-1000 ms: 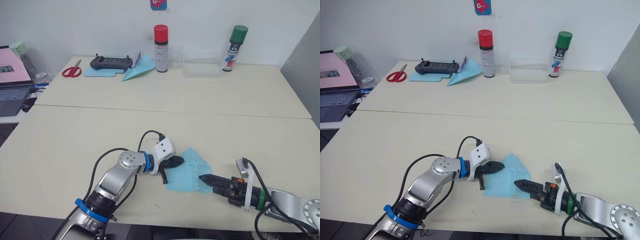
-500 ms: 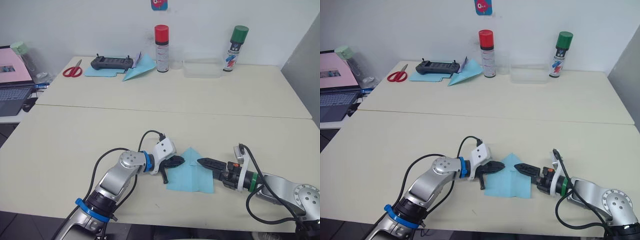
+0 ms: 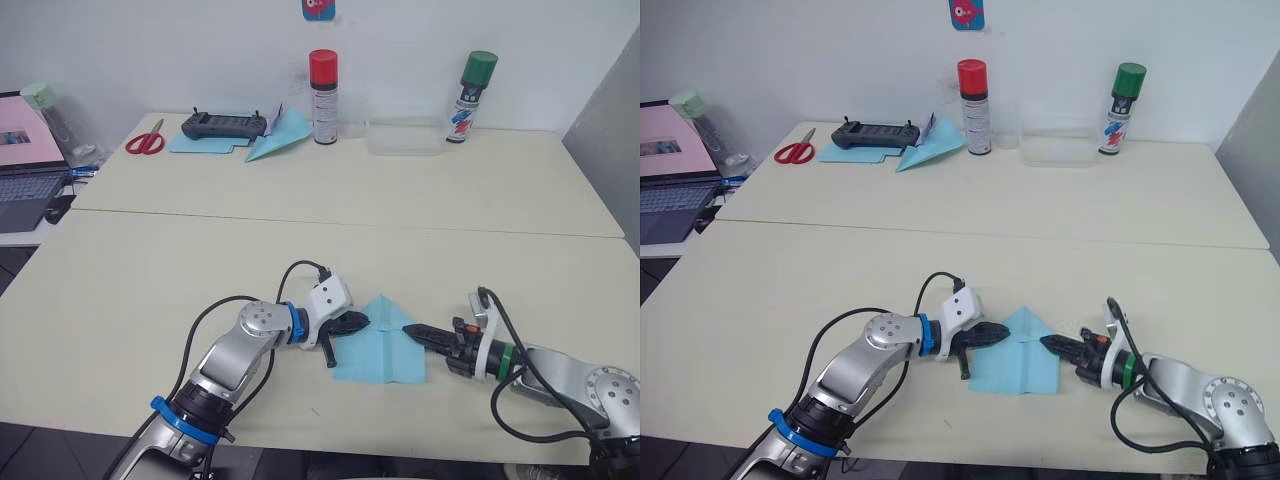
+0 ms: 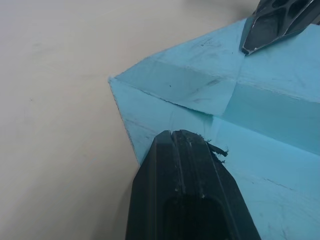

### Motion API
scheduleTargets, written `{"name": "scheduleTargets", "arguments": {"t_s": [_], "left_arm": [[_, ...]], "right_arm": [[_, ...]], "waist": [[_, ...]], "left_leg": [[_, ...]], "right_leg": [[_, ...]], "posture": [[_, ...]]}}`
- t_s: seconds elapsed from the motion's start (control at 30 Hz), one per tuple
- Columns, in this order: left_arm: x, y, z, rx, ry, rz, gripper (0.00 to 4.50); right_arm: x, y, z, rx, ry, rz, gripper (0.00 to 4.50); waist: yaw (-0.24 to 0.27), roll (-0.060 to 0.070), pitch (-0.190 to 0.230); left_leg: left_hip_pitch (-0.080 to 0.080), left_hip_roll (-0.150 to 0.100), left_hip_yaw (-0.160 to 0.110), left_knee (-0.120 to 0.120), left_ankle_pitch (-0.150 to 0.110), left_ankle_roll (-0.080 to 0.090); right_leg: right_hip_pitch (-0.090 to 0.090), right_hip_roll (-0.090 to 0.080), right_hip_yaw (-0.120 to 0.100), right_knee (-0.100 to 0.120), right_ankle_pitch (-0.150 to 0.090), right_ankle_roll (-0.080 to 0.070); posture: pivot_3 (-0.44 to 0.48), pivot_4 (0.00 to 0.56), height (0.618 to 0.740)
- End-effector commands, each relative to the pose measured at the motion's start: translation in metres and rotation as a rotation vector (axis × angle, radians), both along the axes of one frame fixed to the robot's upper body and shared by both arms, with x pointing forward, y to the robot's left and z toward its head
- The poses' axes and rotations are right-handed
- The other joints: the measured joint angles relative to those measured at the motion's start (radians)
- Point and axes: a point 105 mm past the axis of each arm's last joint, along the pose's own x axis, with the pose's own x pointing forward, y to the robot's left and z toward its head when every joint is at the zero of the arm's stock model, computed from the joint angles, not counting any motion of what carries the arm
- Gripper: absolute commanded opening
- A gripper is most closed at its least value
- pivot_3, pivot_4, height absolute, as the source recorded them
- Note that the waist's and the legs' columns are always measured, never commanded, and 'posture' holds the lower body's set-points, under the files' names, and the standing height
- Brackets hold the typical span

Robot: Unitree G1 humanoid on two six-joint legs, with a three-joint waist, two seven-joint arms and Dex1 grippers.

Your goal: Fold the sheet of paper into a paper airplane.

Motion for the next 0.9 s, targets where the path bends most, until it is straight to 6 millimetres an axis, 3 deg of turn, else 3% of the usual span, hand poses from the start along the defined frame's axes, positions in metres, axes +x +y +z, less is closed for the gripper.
{"name": "scheduleTargets", "arguments": {"t_s": [0.03, 0.5, 0.9], "left_arm": [[-0.001, -0.001, -0.011, 0.049, 0.021, -0.003, 0.0], [-0.004, -0.029, 0.015, -0.007, -0.005, -0.118, 0.0], [-0.003, -0.03, 0.011, 0.027, 0.002, -0.143, 0.0]], "right_arm": [[0.002, 0.002, 0.007, 0.017, -0.022, 0.0, 0.07], [0.003, 0.006, 0.014, 0.021, -0.063, 0.033, 0.07], [0.001, 0.017, 0.024, 0.053, -0.113, 0.091, 0.07]], "waist": [[0.0, 0.0, 0.0], [-0.001, 0.0, 0.003], [-0.003, 0.0, 0.005]], "left_leg": [[0.0, 0.0, 0.0, 0.0, 0.0, 0.0], [-0.001, 0.0, 0.0, 0.0, 0.0, 0.0], [-0.005, 0.0, 0.0, 0.0, 0.0, 0.0]], "right_leg": [[0.0, 0.0, 0.0, 0.0, 0.0, 0.0], [-0.002, 0.0, 0.0, 0.0, 0.003, 0.006], [-0.006, 0.001, 0.0, 0.001, 0.004, 0.006]], "posture": [[0.0, 0.15, 0.74], [0.0, 0.15, 0.74], [0.0, 0.15, 0.74]]}}
